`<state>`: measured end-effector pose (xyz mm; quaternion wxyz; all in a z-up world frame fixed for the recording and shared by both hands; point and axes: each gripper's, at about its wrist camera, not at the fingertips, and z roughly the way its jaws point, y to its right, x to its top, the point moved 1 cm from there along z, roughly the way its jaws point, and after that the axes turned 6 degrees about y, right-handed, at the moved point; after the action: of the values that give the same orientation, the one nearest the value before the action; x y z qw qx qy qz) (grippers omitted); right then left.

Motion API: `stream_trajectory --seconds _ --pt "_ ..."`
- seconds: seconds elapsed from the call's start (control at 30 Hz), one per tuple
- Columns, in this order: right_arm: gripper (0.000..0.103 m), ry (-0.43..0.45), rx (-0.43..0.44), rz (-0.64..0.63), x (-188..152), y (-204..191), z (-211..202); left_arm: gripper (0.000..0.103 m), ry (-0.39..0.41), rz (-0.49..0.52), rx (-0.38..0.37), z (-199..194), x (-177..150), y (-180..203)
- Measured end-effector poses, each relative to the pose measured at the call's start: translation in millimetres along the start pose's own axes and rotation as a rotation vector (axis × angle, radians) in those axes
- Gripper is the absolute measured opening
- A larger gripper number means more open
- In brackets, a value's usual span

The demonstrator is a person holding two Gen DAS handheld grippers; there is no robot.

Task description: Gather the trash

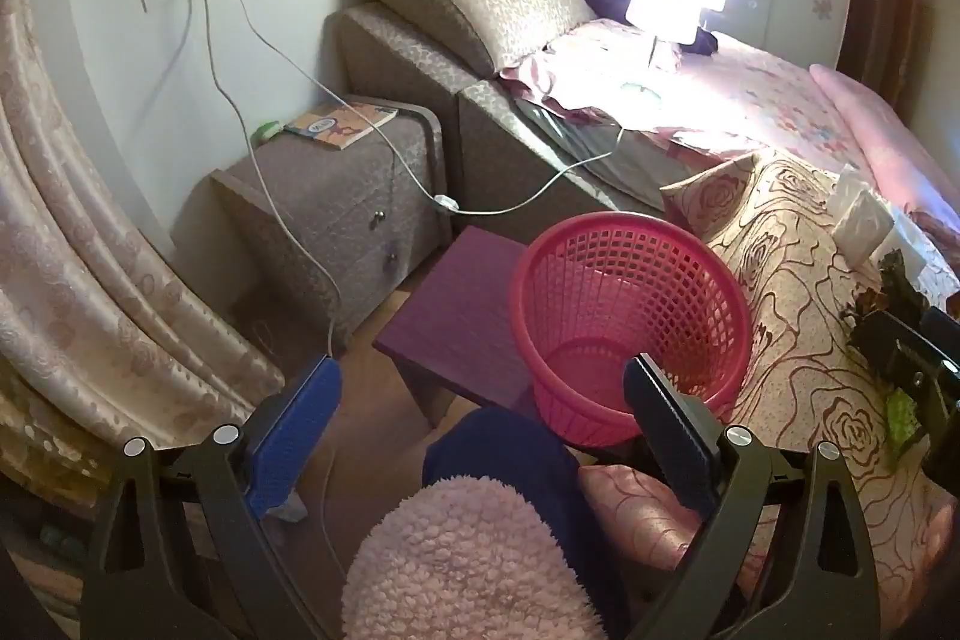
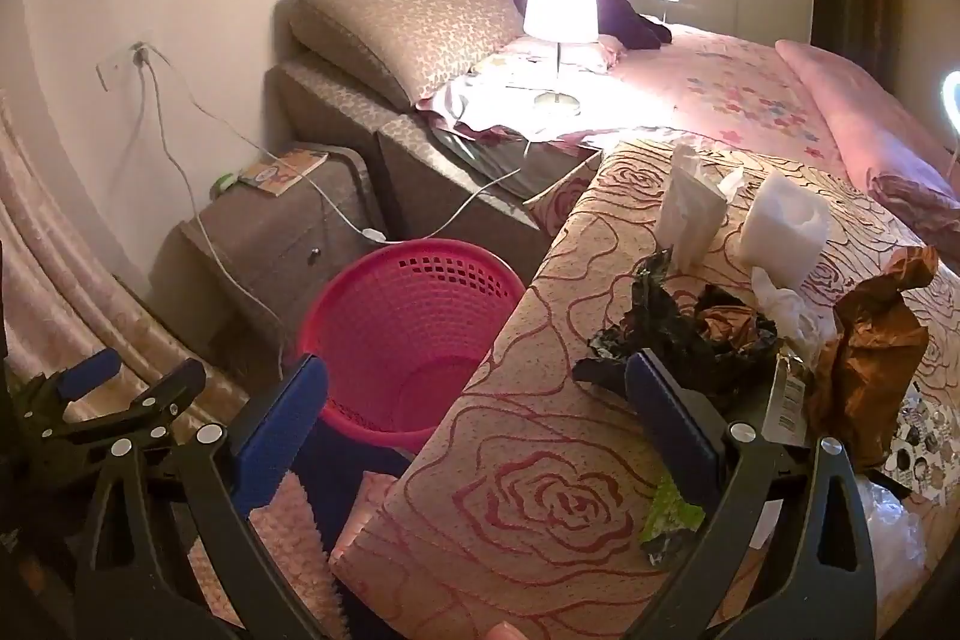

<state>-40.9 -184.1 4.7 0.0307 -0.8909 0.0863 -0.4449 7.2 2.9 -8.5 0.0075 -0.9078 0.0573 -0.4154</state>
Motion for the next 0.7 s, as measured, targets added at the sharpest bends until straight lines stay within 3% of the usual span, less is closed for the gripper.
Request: stream_trajectory --seconds 0.7 --pt "0.096 -0.007 0.013 0.008 0.6 1.2 3.2 0.091 -0.008 0.007 0.002 5.6 -8.3 2.8"
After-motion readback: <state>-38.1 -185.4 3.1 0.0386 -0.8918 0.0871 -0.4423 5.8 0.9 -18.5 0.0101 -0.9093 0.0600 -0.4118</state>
